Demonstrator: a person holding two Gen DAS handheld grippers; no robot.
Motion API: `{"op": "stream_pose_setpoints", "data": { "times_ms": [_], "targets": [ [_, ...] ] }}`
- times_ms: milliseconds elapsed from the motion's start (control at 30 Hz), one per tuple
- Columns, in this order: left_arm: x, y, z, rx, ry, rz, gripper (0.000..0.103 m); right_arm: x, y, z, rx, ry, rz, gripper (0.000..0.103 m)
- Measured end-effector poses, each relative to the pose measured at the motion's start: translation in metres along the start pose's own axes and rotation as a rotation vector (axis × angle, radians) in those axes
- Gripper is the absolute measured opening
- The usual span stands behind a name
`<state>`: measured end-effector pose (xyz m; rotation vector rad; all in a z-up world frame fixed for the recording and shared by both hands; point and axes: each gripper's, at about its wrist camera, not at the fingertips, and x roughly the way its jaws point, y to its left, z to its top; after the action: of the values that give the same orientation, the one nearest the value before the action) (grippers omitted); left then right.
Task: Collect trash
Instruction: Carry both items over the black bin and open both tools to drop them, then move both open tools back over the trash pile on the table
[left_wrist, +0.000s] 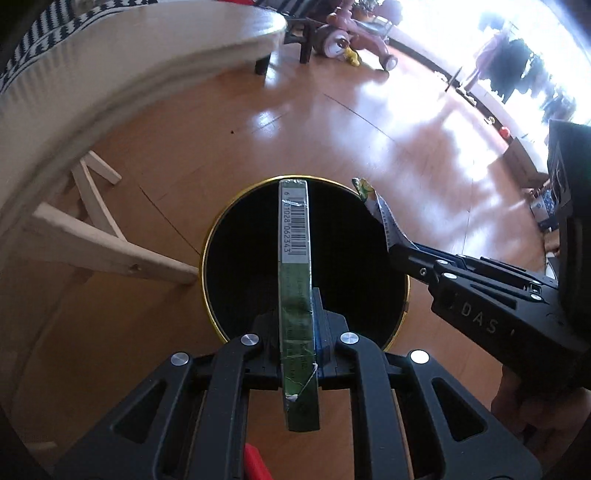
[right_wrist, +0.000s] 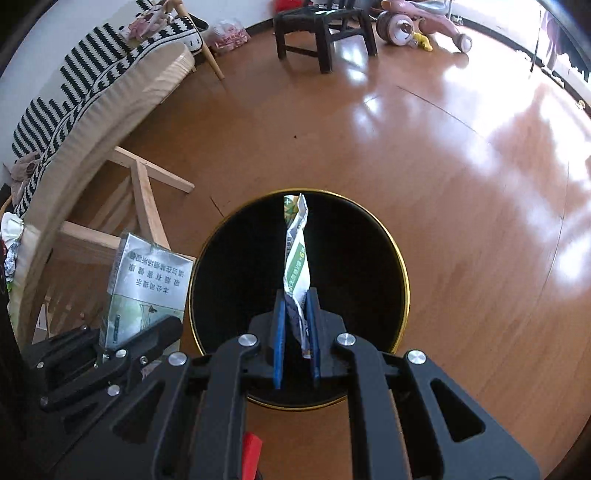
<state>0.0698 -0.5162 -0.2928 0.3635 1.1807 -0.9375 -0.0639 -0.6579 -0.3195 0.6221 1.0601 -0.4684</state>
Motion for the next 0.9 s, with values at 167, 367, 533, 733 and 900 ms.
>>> {"op": "stream_pose_setpoints", "data": {
  "times_ms": [167,367,533,733,900],
  "targets": [
    [0.009,0.006,0.001,-0.007,0.006,0.006,0.010,0.000,-0.003,0.002,0.004,0.005,-0.004,0.011],
    [0.017,0.002,0.003,0.007,0.008,0.012,0.017,0.006,0.000,0.013,0.030,0.010,-0.002,0.011],
    [0.008,-0.004,0.004,0.013,-0.052,0.042,0.080,-0.001,-0.005,0.013,0.049,-0.021,-0.006,0.076],
    [0.003,0.000,0.003,-0.024,-0.048,0.043,0.080,-0.014,-0.006,0.010,0.055,-0.028,-0.021,0.076],
    [-0.014,0.001,-0.001,-0.040,-0.081,0.031,0.081,-0.033,-0.006,0.005,0.065,-0.033,-0.023,0.079]
  ]
}}
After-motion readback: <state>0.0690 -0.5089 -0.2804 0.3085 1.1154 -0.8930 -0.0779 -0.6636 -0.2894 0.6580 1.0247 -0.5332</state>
